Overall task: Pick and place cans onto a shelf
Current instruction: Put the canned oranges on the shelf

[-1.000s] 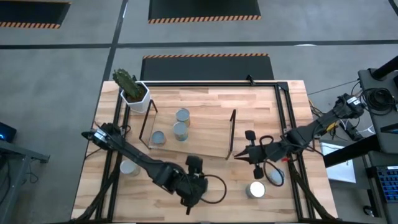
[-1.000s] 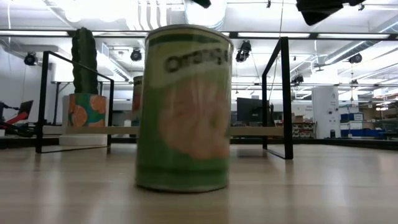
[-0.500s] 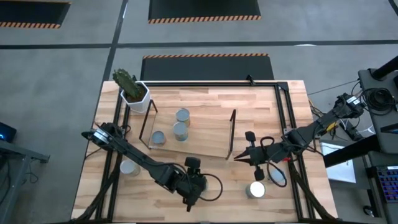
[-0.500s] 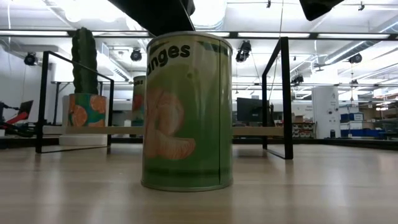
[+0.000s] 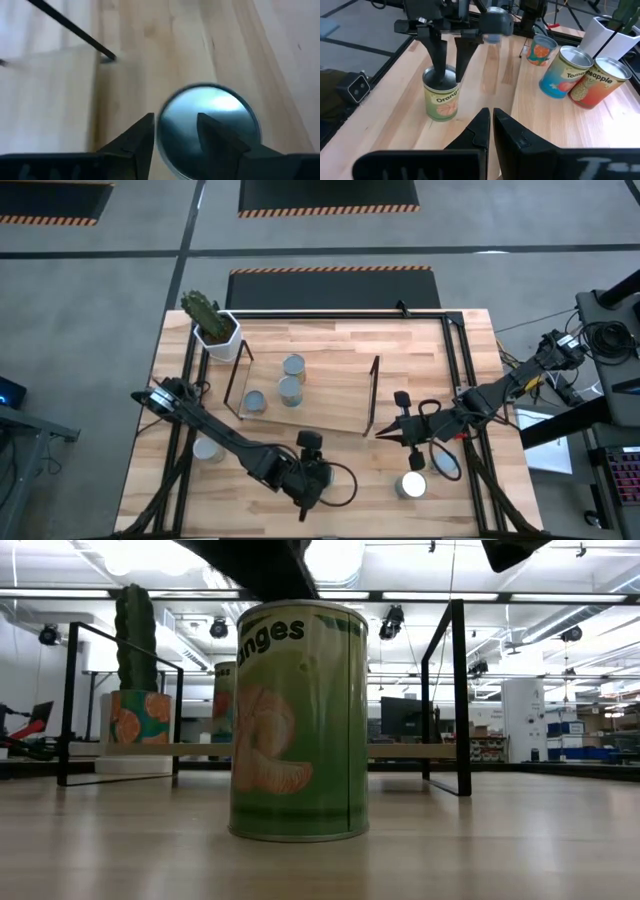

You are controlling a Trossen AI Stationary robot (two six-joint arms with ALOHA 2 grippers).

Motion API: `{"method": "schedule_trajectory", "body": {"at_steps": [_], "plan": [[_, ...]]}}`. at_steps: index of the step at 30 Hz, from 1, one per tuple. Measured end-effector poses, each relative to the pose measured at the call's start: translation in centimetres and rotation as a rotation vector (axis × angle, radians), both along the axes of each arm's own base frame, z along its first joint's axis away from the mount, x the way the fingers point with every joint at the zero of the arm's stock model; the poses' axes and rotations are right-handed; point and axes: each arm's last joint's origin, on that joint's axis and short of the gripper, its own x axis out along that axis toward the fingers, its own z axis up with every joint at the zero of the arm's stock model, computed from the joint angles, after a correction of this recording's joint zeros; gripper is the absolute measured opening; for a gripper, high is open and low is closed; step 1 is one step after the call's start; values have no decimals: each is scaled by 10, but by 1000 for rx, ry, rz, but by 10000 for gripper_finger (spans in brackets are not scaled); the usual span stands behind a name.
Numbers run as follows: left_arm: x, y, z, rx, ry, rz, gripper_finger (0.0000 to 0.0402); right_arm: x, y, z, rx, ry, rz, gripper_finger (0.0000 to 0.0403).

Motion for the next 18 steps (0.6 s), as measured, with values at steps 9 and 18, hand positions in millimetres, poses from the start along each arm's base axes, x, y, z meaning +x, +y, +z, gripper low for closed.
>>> {"method": "schedule_trajectory", "body": {"at_steps": [9,18], "plan": [[-2,-3,19,66,-89,-4,132,1,0,1,21,-10,-6,12],[-4,-4,18,-32,-66,32,161,1,0,1,7,-12,0,12]]}}
